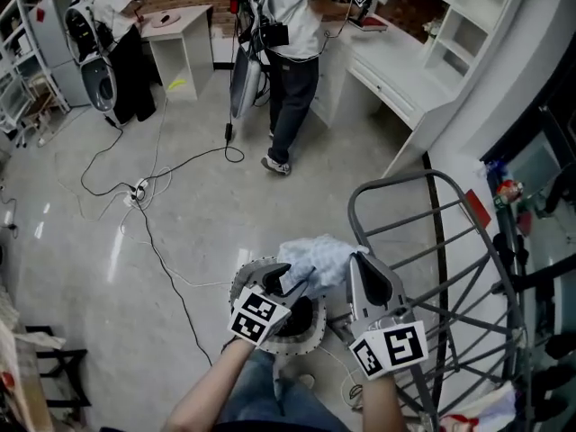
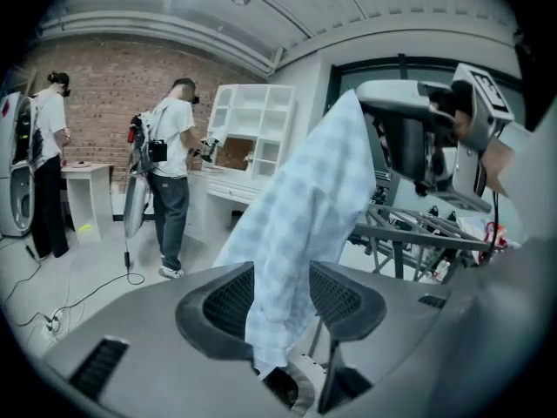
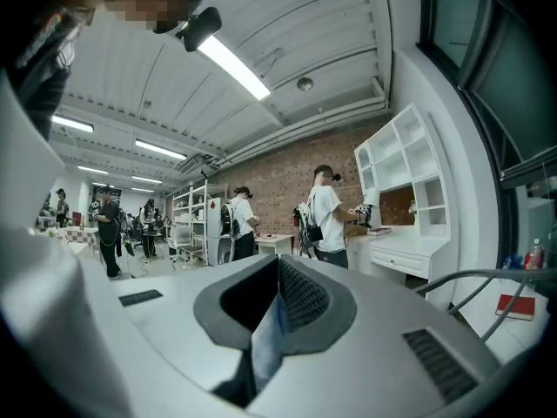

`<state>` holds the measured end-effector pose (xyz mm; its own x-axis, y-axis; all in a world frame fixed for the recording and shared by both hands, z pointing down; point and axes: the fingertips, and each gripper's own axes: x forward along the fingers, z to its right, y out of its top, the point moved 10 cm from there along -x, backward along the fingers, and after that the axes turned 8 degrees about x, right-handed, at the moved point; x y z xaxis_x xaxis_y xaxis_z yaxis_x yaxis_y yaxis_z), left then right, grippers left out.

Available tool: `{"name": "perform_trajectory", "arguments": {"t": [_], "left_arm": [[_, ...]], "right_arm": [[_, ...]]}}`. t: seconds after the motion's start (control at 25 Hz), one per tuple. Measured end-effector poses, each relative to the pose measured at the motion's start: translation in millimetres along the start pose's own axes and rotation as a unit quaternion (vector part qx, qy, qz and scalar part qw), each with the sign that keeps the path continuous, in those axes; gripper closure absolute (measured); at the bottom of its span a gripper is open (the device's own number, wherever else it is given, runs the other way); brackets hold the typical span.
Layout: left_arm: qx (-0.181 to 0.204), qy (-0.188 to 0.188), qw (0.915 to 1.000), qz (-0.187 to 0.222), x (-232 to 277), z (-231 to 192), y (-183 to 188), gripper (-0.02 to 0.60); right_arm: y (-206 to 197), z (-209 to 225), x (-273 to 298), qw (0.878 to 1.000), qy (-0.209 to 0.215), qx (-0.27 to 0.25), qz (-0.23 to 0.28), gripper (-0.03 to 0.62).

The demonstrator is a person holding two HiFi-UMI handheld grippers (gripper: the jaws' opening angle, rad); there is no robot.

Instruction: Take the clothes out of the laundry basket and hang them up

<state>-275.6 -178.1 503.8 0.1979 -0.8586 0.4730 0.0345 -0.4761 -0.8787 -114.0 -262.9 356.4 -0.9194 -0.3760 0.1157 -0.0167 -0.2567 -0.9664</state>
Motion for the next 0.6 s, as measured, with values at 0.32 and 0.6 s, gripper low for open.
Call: {"name": "perform_trajectory", "arguments": {"t": [0.32, 0.6], "left_arm": [[0.057, -0.042, 0.9974, -0.014, 22, 58, 21, 0.552], [0.084, -0.072, 0.9938, 0.003, 13, 103, 42, 0.555]], "right_arm": [[24, 10, -80, 0.998, -0.052, -0.006, 0.045, 0.583], [16, 23, -161, 0.989, -0.123, 0.018, 0.074, 0.583]]}}
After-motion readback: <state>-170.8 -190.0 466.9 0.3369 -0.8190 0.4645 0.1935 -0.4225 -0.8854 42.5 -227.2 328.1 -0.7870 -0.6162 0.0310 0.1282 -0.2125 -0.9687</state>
